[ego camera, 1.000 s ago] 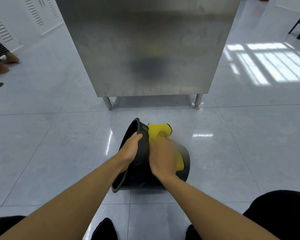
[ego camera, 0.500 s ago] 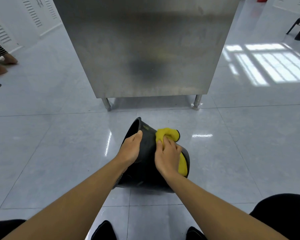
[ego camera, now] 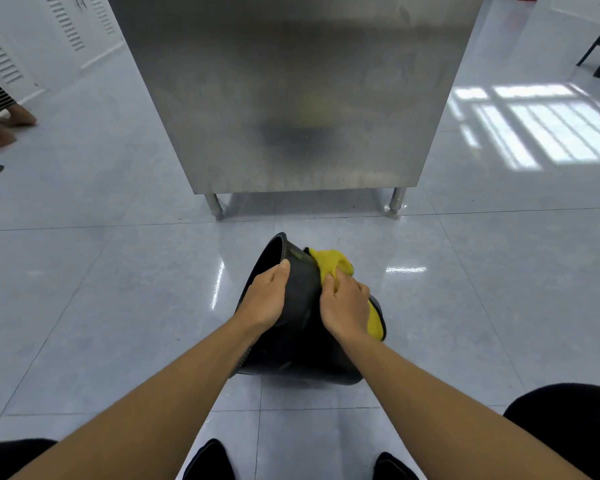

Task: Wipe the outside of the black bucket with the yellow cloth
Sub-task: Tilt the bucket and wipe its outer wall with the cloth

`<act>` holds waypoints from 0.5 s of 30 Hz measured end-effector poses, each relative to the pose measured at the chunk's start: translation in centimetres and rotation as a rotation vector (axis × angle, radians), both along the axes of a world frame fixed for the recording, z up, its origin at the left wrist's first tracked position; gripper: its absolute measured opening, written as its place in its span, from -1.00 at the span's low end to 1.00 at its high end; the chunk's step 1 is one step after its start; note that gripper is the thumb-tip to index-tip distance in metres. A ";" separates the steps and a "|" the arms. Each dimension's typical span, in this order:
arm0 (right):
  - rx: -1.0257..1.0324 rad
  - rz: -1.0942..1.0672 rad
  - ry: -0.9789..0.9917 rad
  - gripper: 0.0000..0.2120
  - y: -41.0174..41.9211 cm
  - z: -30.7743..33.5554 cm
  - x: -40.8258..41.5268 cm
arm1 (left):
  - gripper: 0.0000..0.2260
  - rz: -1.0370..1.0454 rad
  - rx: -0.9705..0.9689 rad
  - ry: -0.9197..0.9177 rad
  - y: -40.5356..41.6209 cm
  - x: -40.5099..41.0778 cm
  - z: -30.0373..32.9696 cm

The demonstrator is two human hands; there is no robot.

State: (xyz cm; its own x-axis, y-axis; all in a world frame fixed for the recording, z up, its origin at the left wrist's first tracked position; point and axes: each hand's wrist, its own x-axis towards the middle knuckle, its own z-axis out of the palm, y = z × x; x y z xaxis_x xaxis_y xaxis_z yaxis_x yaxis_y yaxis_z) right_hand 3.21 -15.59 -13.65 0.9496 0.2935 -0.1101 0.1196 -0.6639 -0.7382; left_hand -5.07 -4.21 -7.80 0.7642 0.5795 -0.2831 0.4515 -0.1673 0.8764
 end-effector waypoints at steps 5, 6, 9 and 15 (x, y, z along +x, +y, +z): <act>-0.138 -0.125 0.157 -0.67 -2.7 -2.2 1.8 | -0.44 0.037 0.024 0.072 0.8 -0.1 -0.4; -0.142 -0.153 0.202 -0.66 -3.0 -2.3 2.0 | -0.46 0.049 0.018 0.078 0.9 0.0 -0.4; -0.154 -0.236 0.324 -0.60 -3.8 -2.6 2.5 | -0.49 0.092 0.041 0.083 0.5 0.4 0.0; -0.121 -0.311 0.356 -0.58 -3.6 -2.9 2.5 | -0.42 0.178 0.113 0.077 -0.1 0.6 -0.2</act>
State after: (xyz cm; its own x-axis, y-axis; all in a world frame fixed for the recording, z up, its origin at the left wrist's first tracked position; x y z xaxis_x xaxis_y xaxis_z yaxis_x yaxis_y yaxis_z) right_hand 5.66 -19.18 -16.53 0.8872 -0.0333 -0.4601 -0.3445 -0.7112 -0.6128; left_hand -4.51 -4.28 -7.96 0.6257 0.7345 -0.2625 0.5479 -0.1744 0.8182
